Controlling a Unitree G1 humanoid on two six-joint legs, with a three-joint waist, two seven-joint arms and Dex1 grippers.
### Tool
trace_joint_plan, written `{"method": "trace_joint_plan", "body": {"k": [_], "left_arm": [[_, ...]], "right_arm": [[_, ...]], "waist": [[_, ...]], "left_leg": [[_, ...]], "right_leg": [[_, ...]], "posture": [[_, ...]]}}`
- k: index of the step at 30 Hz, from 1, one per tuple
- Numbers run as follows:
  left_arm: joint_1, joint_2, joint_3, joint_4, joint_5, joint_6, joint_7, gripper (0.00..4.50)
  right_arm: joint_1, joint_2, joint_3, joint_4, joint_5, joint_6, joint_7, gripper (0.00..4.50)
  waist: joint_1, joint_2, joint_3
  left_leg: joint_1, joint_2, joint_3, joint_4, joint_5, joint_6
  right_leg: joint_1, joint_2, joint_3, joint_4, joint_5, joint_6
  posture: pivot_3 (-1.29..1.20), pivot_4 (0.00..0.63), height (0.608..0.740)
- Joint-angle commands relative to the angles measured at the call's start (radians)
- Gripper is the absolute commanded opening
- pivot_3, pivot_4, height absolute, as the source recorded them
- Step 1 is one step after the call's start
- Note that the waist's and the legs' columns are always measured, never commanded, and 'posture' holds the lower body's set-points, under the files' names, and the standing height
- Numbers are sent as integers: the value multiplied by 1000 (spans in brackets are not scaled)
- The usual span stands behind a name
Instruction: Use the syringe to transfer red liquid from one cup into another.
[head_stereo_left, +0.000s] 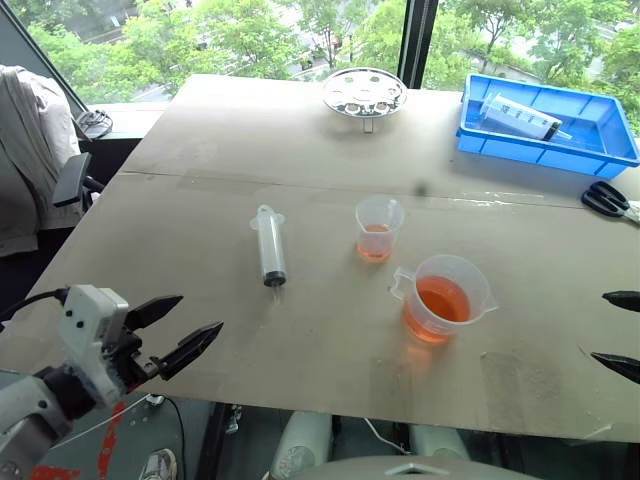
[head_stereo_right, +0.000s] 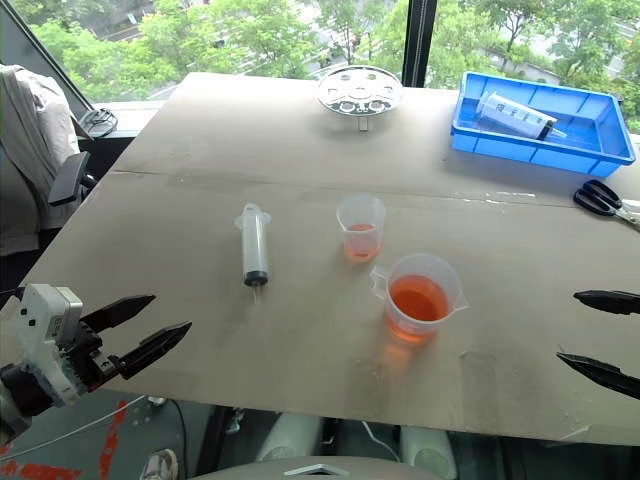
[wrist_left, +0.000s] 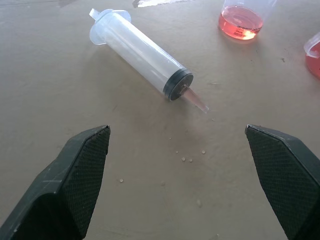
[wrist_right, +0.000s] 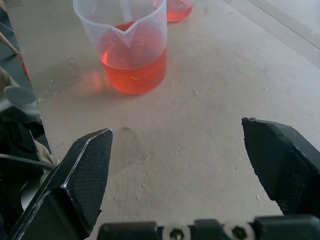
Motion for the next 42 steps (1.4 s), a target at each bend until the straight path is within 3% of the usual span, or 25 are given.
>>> {"method": "trace_joint_plan", "body": {"k": [1,4,6,11,14,18,23,34,42], "left_arm": [[-107,6,-22,-20,-94,52,120,4421],[-311,-6,-95,-55,-257,218,412,4421],[-392,5,-115,-63,-331,294,565,4421],[-722,89,-297,63,-667,485,1240,4421],[-872,186,-464,199,-916,459,1631,4421],[-1029,188,-666,388,-1187,330,2009,4421],[-1199,90,-735,535,-1217,318,2176,4421],[-1363,-83,-721,820,-1217,403,2360,4421],[-1440,-117,-723,980,-1217,445,2388,4421]], "right_arm": [[-46,31,43,-50,4,13,-90,4500],[-161,63,135,-133,42,78,-245,4500],[-211,47,144,-147,91,120,-253,4500],[-410,-27,225,-160,221,206,-259,4500],[-486,-53,274,-153,243,224,-244,4500],[-567,-81,324,-125,261,234,-207,4500],[-618,-105,335,-84,266,236,-158,4500],[-766,-69,374,-57,355,280,-173,4500],[-808,-55,403,-51,346,276,-171,4500]], "waist": [[0,0,0],[5,0,1],[2,1,0],[0,-1,1],[1,-3,1],[1,-3,1],[3,-3,2],[1,-3,2],[1,-4,2]], "left_leg": [[0,0,0,0,0,0],[0,1,-5,6,0,0],[0,0,-5,8,0,0],[0,0,-6,8,0,0],[-1,-1,-7,8,0,0],[-1,-3,-7,7,0,0],[-2,-5,-7,8,1,-1],[-1,-6,-7,8,4,-6],[-2,-7,-7,8,4,-6]], "right_leg": [[0,0,0,0,0,0],[1,0,-5,5,0,0],[1,0,-3,8,0,0],[1,1,-4,10,3,4],[0,1,-6,11,3,5],[-1,-1,-6,12,3,5],[0,-1,-6,12,3,5],[0,0,-5,13,3,5],[0,-1,-5,13,3,5]], "posture": [[0,150,740],[0,150,740],[0,150,740],[0,150,740],[0,150,740],[0,150,740],[0,150,740],[0,150,740],[0,150,740]]}}
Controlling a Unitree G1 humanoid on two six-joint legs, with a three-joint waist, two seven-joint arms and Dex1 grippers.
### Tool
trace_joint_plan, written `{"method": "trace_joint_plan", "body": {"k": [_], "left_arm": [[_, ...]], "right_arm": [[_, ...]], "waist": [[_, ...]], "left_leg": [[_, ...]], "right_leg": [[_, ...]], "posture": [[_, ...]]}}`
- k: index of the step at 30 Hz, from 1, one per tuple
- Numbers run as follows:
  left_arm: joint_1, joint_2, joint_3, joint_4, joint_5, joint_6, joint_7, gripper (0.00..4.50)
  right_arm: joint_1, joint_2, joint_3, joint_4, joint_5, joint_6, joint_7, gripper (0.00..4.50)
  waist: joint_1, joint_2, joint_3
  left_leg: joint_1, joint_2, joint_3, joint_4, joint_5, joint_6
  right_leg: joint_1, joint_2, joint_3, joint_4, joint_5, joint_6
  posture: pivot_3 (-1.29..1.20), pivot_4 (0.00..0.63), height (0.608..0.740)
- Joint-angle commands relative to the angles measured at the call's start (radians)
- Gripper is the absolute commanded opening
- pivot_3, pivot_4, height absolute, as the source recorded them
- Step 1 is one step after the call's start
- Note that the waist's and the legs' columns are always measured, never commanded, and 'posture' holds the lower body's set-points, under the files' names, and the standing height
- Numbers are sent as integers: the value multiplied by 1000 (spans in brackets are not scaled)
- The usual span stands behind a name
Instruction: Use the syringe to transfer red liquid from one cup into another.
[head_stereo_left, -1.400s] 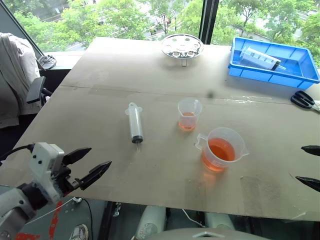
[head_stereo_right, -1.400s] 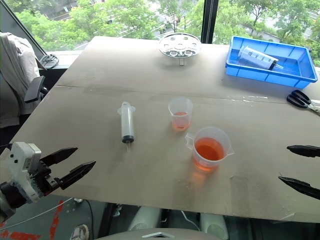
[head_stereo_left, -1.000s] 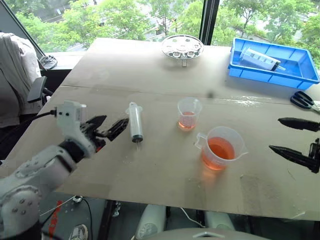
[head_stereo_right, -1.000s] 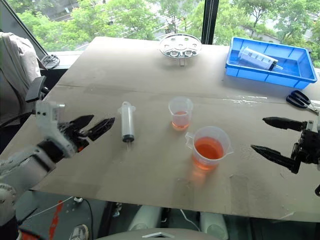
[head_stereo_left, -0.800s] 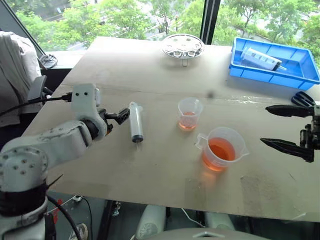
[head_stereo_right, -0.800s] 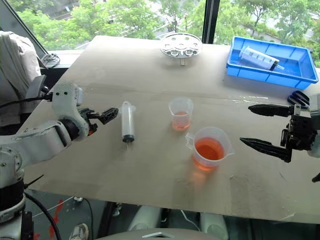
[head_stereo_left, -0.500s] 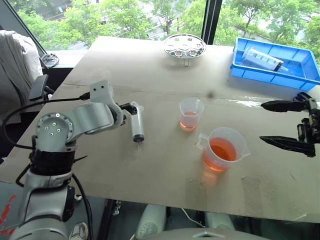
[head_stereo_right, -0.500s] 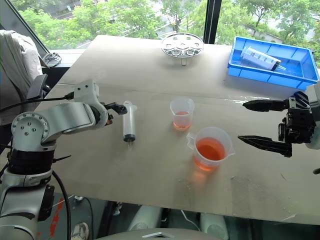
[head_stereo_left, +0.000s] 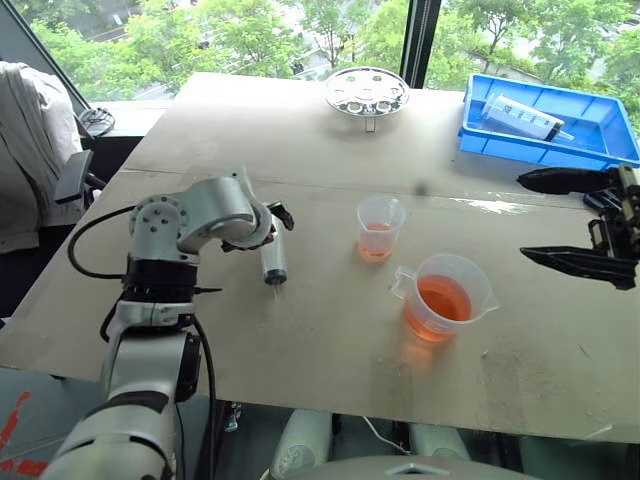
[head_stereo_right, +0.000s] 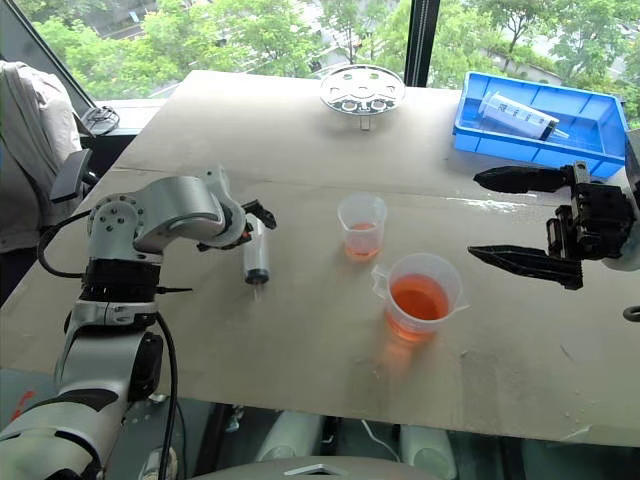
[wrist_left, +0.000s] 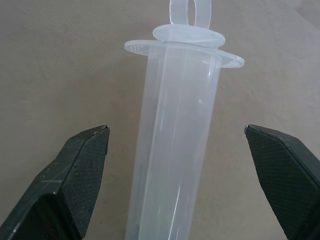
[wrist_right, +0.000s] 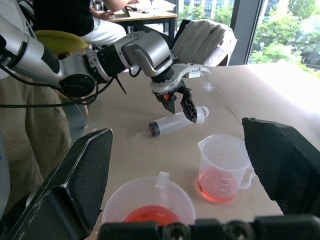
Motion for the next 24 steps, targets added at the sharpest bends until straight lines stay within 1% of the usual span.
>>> {"method": "trace_joint_plan", "body": {"k": [1,2,3,4,8,9,11,13,15,17,19,22,24], "left_arm": [[-42,8,8,54,-6,23,68,4206],[-47,11,6,76,-6,32,67,3910],[-55,16,-1,95,-6,46,61,3416],[-69,18,-14,116,-6,60,49,3210],[-84,13,-41,178,0,99,17,1582],[-79,18,-45,186,4,110,7,1387],[-63,34,-48,182,2,127,-4,1380],[-45,51,-23,145,-4,139,-43,1380],[-31,76,16,79,-6,148,-133,1379],[-16,59,136,-3,-6,160,-280,1379],[0,47,237,-100,-6,186,-462,1379],[24,71,311,-224,-6,201,-698,1379],[15,33,365,-304,-6,178,-900,1379]], "right_arm": [[-3,5,-10,-13,6,-13,6,4500],[3,8,-12,-19,4,-16,5,4500],[10,11,-13,-25,2,-19,5,4500],[17,14,-15,-29,0,-21,5,4500],[46,25,-18,-52,-6,-26,-2,4500],[51,25,-19,-54,-7,-25,-4,4500],[59,26,-23,-57,-10,-25,-5,4500],[68,28,-26,-57,-17,-29,-11,4500],[74,33,-29,-58,-24,-32,-21,4500],[78,46,-30,-60,-40,-41,-56,4500],[83,57,-28,-58,-56,-44,-97,4500],[92,85,-22,-50,-98,-56,-160,4500],[103,105,-23,-50,-98,-26,-229,4500]], "waist": [[0,0,0],[0,0,0],[0,0,0],[0,0,0],[0,0,0],[0,0,0],[-1,0,0],[-3,0,0],[-4,0,0],[-3,0,0],[-1,-1,0],[1,-1,0],[0,-1,0]], "left_leg": [[0,0,0,0,0,0],[0,0,0,0,0,0],[0,0,0,0,0,0],[0,0,0,0,0,0],[0,0,0,0,0,0],[0,0,0,0,0,0],[0,-1,0,0,0,0],[1,0,0,0,0,0],[1,0,0,0,0,-1],[1,0,0,0,0,-1],[0,0,0,0,1,-1],[-1,-1,0,0,1,-1],[0,-1,0,0,1,-1]], "right_leg": [[0,0,0,0,0,0],[0,0,0,0,0,0],[0,0,0,0,0,0],[0,0,0,0,0,0],[0,0,0,0,0,0],[0,0,0,0,0,0],[0,0,0,0,0,0],[0,0,1,0,0,0],[0,0,1,1,0,0],[0,0,1,1,0,0],[-1,0,0,0,0,0],[-1,-1,0,0,0,0],[-1,-1,0,0,0,0]], "posture": [[0,150,740],[0,150,740],[0,150,740],[0,150,740],[0,150,740],[0,150,740],[0,150,740],[0,150,740],[0,150,740],[0,150,740],[0,150,740],[0,150,740],[0,150,740]]}}
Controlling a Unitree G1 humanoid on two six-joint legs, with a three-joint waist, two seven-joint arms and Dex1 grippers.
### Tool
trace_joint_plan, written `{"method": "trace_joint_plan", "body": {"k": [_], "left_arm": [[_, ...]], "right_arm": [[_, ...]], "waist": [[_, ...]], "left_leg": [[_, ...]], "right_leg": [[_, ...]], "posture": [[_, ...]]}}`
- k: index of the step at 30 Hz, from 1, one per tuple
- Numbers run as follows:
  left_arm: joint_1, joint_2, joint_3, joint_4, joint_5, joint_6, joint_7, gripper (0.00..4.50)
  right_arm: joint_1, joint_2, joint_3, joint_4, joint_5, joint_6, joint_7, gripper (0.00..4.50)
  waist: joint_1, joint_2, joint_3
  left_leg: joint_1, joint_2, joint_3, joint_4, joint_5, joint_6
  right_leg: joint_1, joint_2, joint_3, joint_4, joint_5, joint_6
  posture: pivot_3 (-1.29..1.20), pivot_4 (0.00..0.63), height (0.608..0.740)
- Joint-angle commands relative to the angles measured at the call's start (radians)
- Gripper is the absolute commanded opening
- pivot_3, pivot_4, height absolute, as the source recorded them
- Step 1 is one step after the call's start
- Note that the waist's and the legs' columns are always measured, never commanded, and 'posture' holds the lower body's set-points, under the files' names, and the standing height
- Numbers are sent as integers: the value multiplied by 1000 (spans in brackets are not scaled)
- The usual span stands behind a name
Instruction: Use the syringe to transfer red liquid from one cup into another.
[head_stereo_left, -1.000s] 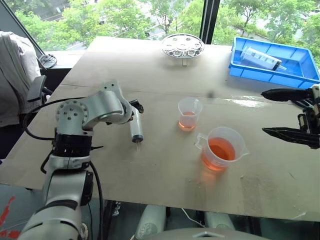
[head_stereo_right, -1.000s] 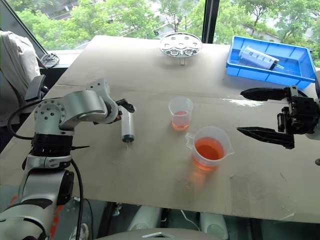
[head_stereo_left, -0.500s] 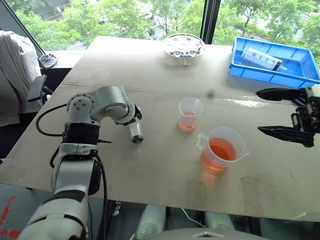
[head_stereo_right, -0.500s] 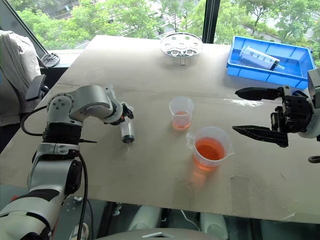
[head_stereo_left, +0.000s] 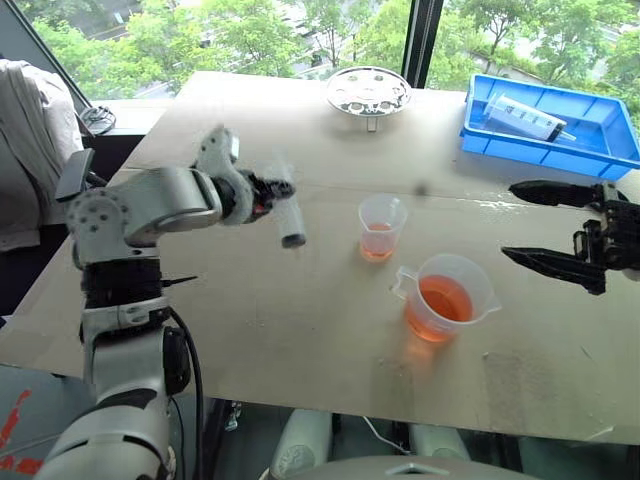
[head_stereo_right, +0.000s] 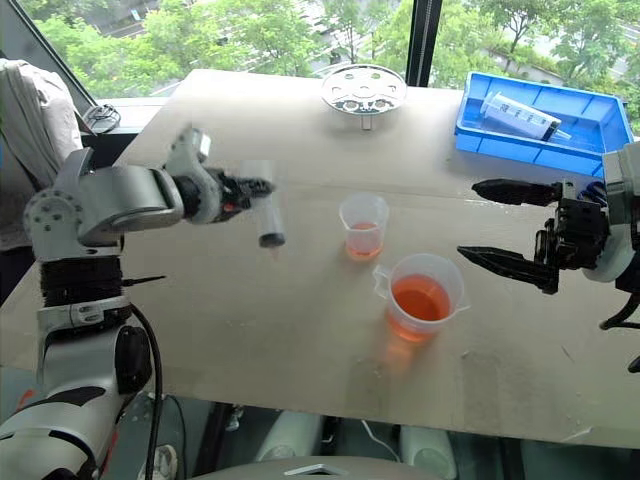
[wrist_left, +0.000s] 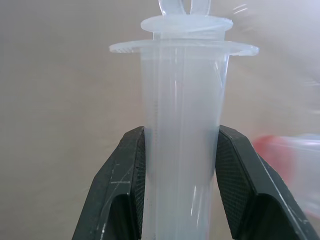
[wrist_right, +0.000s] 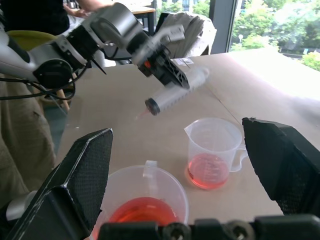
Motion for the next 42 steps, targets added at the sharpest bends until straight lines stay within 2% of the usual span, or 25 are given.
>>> {"method": "trace_joint_plan", "body": {"k": [1,4,6,8,11,13,15,20,24,30,35,42], "left_arm": [[-15,-4,71,-161,-12,-1,-350,1379],[-44,22,9,-284,21,-37,-465,1379],[-66,12,-56,-362,141,-26,-624,1379],[-77,15,-159,-454,369,-85,-860,1379],[-70,-10,-286,-480,647,-255,-1124,1379],[-28,-63,-381,-488,847,-461,-1325,1379],[3,-124,-416,-433,911,-560,-1496,1379],[-6,-230,-449,-296,950,-639,-1811,1379],[-8,-266,-489,-229,1028,-684,-1964,1379],[-16,-365,-560,-117,1159,-779,-2092,1379],[-34,-432,-595,-58,1257,-825,-2125,1379],[-9,-467,-641,19,1379,-859,-2140,1379]], "right_arm": [[18,33,-30,-18,-13,9,-115,4500],[47,48,-39,-43,-25,17,-174,4500],[57,56,-49,-55,-25,14,-210,4500],[73,62,-70,-68,-28,11,-249,4500],[104,65,-108,-93,-43,8,-300,4500],[131,61,-136,-116,-39,26,-338,4500],[144,56,-154,-141,-24,49,-372,4500],[142,44,-187,-194,3,89,-444,4500],[150,35,-235,-229,61,131,-492,4500],[165,0,-280,-271,169,214,-546,4500],[164,-30,-317,-292,271,249,-582,4500],[193,-75,-359,-267,294,278,-583,4500]], "waist": [[0,0,0],[0,0,0],[-1,0,0],[-1,0,0],[-1,0,0],[-1,1,-1],[-2,1,0],[-4,1,0],[-3,1,0],[-1,1,0],[-4,1,0],[-3,1,0]], "left_leg": [[0,0,0,0,0,0],[0,0,0,0,0,0],[0,0,0,0,0,0],[0,-1,0,0,0,0],[1,-2,3,-2,0,1],[2,-1,3,-2,0,1],[1,-1,5,-3,0,1],[1,1,7,-2,-2,4],[1,2,6,-2,-3,7],[0,2,6,-1,-4,8],[0,2,6,0,-4,8],[1,3,6,0,-4,9]], "right_leg": [[0,0,0,0,0,0],[0,0,0,0,0,0],[0,1,1,0,0,0],[1,3,0,0,0,0],[1,4,0,0,0,0],[1,5,0,0,0,0],[0,4,1,-1,0,0],[0,5,2,-1,0,0],[0,6,1,-1,0,0],[0,6,1,-1,0,1],[0,6,1,-1,0,1],[0,7,1,-1,0,1]], "posture": [[0,150,740],[0,150,740],[0,150,740],[0,150,740],[0,150,740],[0,150,740],[0,150,740],[0,150,740],[0,150,740],[0,150,740],[0,150,740],[0,150,740]]}}
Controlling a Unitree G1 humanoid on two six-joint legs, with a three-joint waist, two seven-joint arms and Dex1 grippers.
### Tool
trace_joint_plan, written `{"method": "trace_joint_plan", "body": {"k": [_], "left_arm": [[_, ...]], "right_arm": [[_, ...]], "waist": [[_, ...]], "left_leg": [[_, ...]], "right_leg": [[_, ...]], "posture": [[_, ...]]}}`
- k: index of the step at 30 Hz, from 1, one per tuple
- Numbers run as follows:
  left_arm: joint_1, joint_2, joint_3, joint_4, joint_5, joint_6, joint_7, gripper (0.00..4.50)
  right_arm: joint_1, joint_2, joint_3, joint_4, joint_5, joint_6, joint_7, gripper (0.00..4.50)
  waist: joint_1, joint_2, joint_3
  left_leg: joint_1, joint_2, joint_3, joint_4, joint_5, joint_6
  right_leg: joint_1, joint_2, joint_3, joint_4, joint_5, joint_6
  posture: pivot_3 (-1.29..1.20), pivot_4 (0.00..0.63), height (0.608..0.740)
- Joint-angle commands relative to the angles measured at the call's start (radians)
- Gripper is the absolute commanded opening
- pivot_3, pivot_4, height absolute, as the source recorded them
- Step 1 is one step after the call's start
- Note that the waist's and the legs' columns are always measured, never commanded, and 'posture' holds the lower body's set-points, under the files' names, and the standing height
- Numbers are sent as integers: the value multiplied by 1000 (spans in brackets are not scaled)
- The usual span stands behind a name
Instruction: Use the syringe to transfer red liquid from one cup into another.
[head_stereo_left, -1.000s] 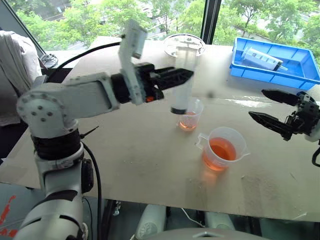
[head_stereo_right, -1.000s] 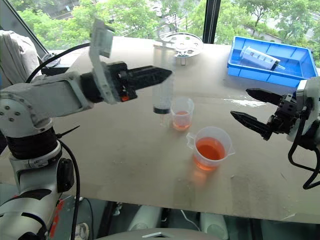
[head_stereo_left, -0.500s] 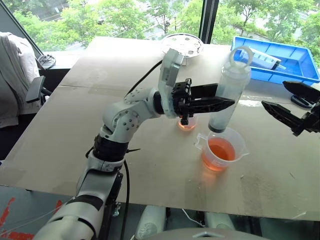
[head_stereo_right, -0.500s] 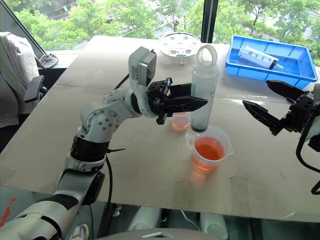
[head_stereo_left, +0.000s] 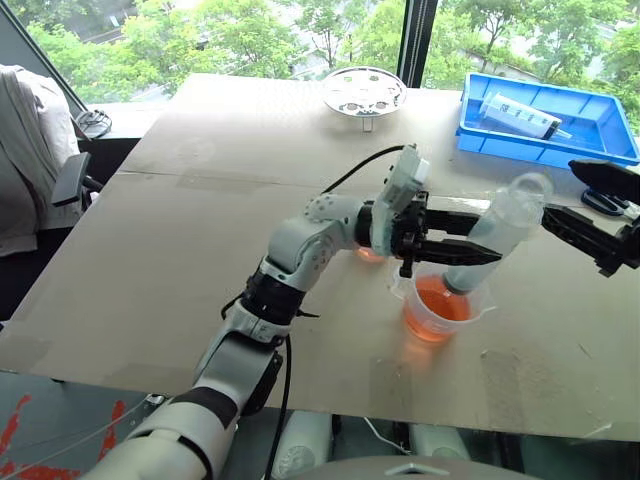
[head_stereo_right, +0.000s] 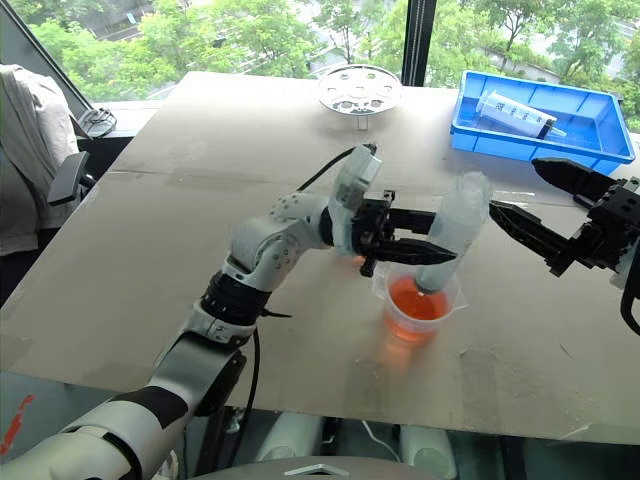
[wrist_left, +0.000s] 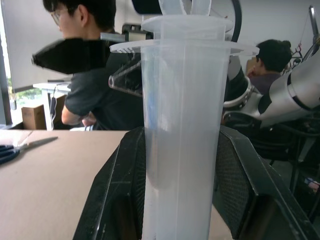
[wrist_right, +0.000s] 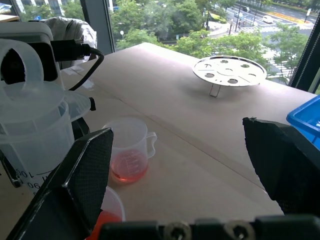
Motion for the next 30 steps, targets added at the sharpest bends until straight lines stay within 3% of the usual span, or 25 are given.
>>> {"method": "trace_joint_plan", "body": {"k": [1,14,21,30], "left_arm": [[8,-20,-6,12,41,-18,0,1379],[40,-39,15,34,112,-43,-2,1379],[43,-44,9,46,134,-67,-19,1379],[49,-49,-4,88,194,-136,-46,1379]], "right_arm": [[9,-35,-75,16,48,19,15,4500],[106,-158,-239,49,267,192,45,4500],[48,-189,-117,16,434,166,-108,4500],[-4,-209,-23,26,466,146,-150,4500]], "waist": [[0,0,0],[1,0,0],[0,0,0],[1,0,0]], "left_leg": [[0,0,0,0,0,0],[0,1,0,0,0,0],[0,1,0,1,0,0],[-1,1,0,1,0,0]], "right_leg": [[0,0,0,0,0,0],[0,0,0,0,0,0],[0,1,0,0,0,0],[0,1,0,0,0,0]], "posture": [[0,150,740],[0,150,740],[0,150,740],[0,150,740]]}}
